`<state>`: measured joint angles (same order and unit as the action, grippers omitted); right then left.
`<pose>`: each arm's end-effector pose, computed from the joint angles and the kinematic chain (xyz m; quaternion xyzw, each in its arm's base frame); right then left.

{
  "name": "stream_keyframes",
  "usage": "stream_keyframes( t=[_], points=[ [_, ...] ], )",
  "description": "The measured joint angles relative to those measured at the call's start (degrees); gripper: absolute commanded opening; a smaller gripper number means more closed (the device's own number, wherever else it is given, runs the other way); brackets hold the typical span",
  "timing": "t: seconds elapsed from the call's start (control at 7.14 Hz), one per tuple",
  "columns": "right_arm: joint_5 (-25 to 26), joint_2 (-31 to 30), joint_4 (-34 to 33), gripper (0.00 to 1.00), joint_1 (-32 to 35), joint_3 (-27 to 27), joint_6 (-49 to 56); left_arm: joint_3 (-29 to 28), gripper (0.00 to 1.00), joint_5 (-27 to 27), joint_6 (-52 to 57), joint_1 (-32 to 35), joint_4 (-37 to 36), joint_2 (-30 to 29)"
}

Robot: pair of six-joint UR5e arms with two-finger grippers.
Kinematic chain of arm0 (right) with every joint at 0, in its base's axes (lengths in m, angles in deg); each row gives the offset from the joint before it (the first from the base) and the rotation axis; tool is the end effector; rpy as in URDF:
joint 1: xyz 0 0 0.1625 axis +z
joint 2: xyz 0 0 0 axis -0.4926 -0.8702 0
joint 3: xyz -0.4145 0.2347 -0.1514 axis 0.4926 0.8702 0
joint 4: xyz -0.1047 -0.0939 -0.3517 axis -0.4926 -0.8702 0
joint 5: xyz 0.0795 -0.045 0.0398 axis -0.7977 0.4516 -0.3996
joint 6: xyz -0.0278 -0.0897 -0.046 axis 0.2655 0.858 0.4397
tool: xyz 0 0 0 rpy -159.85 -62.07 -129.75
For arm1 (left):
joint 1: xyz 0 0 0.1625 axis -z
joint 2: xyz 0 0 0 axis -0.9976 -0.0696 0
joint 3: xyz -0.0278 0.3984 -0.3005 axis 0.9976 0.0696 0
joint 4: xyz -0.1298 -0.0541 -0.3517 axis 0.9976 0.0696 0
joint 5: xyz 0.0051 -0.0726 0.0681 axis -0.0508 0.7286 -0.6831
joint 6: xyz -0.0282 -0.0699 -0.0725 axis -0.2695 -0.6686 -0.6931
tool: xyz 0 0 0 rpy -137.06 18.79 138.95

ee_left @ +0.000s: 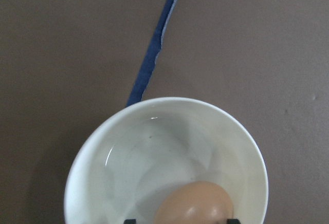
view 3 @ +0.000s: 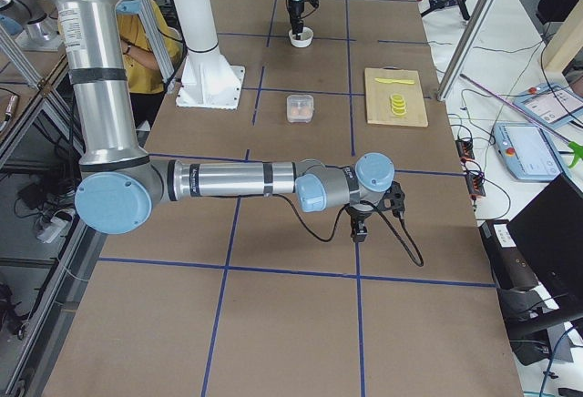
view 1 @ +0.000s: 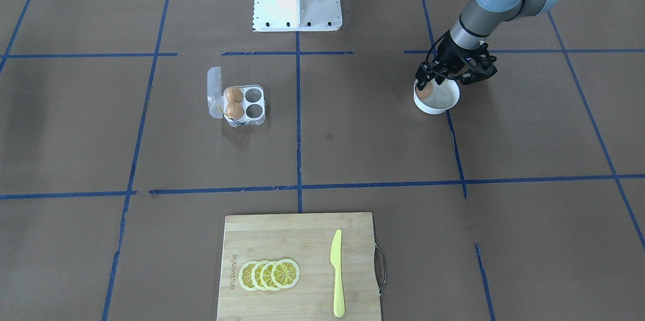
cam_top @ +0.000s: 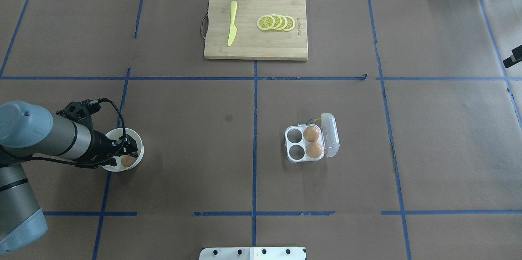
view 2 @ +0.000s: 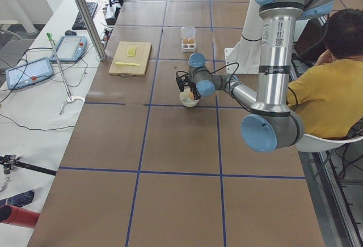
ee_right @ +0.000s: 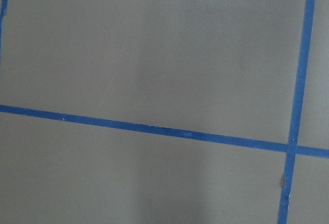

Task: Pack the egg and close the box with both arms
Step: 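Lower the left gripper into the bowl and grasp the brown egg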

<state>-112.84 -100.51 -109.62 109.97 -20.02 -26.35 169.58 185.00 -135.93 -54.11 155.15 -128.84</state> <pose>-0.0369 -0.5295 0.6848 0.0296 -0.4432 -0.0451 0.8948 0.3629 -0.3339 0.5184 -0.0644 0.4515 -0.1661 0.8743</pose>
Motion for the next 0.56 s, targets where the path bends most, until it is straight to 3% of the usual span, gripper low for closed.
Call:
stream_keyframes(
  t=[0.56],
  points=[
    [-0.02, -0.02, 0.02, 1.00, -0.15, 0.00, 0.00, -1.47, 0.67, 0.00, -0.03, -0.31, 0.00, -1.22]
  ],
)
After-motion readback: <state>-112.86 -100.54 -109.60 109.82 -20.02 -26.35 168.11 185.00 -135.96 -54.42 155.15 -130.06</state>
